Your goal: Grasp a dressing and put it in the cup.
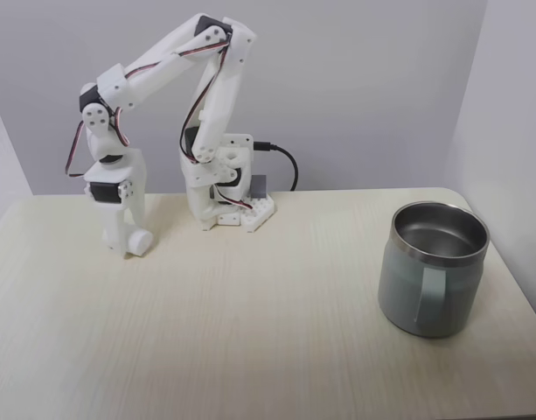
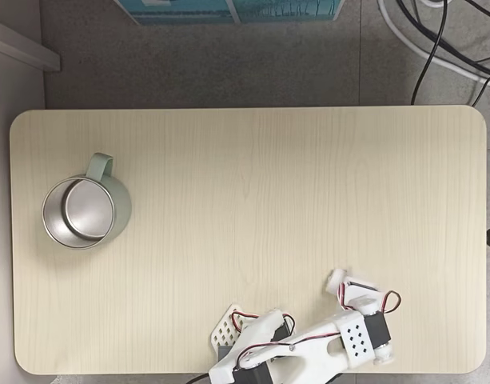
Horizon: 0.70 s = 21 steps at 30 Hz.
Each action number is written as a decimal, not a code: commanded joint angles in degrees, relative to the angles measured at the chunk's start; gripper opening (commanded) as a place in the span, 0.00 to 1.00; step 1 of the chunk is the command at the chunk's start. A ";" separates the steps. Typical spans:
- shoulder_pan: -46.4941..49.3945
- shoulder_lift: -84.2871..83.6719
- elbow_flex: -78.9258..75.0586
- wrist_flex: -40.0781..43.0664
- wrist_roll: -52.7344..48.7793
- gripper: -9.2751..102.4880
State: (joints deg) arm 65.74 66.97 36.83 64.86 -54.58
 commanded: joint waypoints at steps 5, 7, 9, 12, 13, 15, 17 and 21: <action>-0.35 0.53 0.35 -0.44 0.44 0.09; -0.09 0.53 0.35 -0.44 0.70 0.08; -0.09 0.44 0.35 -0.44 0.97 0.08; -0.18 -0.88 1.05 1.49 1.58 0.08; -0.26 -1.85 2.02 3.08 2.02 0.08; -0.79 -4.83 4.92 7.12 3.78 0.08; -1.76 -8.79 8.35 11.34 6.77 0.08; -5.63 -15.82 14.94 19.25 13.01 0.08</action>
State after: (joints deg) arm 63.02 55.90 45.79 79.63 -44.65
